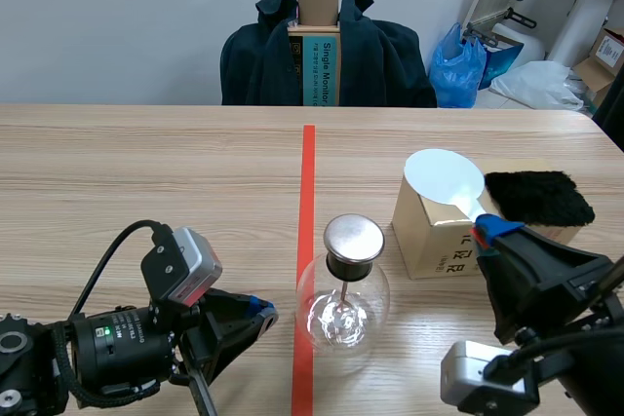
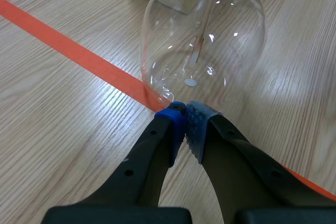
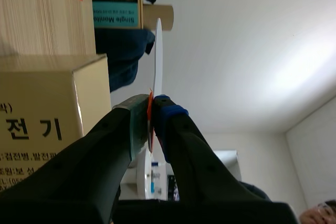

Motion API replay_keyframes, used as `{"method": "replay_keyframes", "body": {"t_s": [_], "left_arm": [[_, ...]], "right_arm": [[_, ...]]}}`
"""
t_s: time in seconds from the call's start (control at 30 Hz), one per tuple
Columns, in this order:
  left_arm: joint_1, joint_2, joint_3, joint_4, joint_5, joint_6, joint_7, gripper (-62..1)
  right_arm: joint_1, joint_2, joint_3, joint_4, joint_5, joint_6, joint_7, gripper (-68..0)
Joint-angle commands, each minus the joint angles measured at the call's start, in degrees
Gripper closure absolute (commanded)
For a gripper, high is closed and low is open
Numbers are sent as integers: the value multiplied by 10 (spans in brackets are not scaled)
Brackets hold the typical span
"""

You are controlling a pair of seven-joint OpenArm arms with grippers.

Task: Do the electroscope experiment.
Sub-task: 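Move the plate toward and away from the electroscope, then put the plate down on the right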

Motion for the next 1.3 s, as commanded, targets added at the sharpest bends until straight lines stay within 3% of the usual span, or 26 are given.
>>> {"method": "replay_keyframes", "body": {"t_s": [0.0, 0.3, 0.43, 0.57, 0.7, 0.97, 1.27], "left_arm": [[3, 3, -3, 12, -4, 0, -8, -17], [3, 2, -5, 12, -3, 0, -8, -17], [3, 2, -15, 12, -3, 0, -8, -17], [3, 2, -28, 12, -4, 0, -7, -17], [3, -1, -31, 12, -4, 0, -8, -17], [6, -1, -32, 18, -4, -2, -6, -17], [31, -20, -42, 76, -4, -2, -6, -17]], "right_arm": [[4, 8, 1, 9, 6, -4, -18, -8], [4, 11, 2, 9, 6, -4, -130, -8], [4, 20, 2, 9, 6, -1, -148, -8], [8, 29, 2, 9, 16, 1, -148, -9], [25, 29, 2, 2, 19, 28, -142, -9], [74, 35, -4, -49, 21, 57, -101, -9], [111, 35, -31, -101, 32, 58, -94, -9]]}}
